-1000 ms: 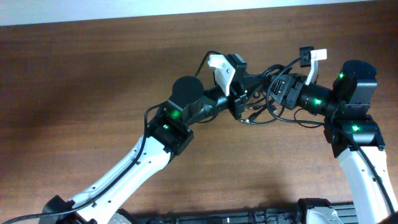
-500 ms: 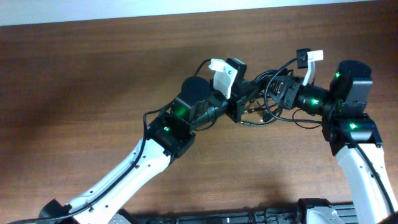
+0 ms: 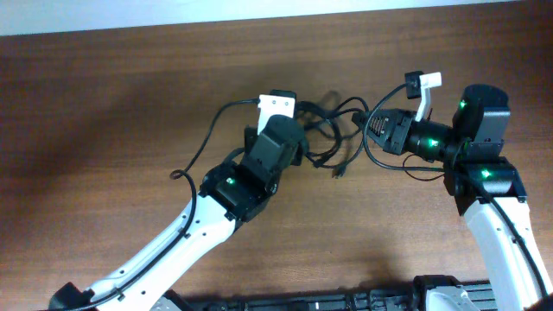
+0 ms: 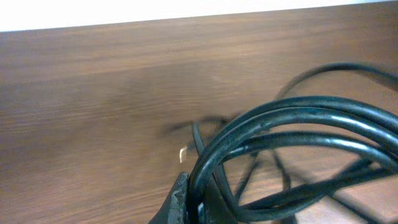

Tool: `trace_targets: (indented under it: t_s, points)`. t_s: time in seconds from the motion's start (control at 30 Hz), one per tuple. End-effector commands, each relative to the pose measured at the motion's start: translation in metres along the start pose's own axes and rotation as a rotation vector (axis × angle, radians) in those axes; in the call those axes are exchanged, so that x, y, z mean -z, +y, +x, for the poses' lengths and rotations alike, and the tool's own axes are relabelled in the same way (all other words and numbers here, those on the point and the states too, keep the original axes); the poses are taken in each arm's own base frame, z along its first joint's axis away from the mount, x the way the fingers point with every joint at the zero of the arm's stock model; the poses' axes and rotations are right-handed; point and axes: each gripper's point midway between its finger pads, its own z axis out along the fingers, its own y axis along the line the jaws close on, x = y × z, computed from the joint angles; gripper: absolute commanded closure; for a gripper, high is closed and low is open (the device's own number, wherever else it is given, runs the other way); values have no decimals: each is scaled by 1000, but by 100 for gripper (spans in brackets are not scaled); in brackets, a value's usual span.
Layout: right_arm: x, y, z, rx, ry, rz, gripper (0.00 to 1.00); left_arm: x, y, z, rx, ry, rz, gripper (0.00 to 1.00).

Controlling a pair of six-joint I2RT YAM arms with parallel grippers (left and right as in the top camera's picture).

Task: Untangle cables

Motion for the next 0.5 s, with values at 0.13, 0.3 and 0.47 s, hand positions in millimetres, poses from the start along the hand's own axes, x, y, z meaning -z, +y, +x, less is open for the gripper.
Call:
trace_targets:
  t_s: [0.13, 0.3, 0.47]
  points:
    - [22, 1, -14, 14, -49, -2, 96, 15, 91, -9, -53, -97, -500, 100]
    - [25, -6, -15, -10, -56, 19, 46, -2, 46, -11, 6, -76, -228, 100]
    - [25, -7, -15, -13, -60, 28, 24, -3, -23, -33, 74, -126, 154, 100]
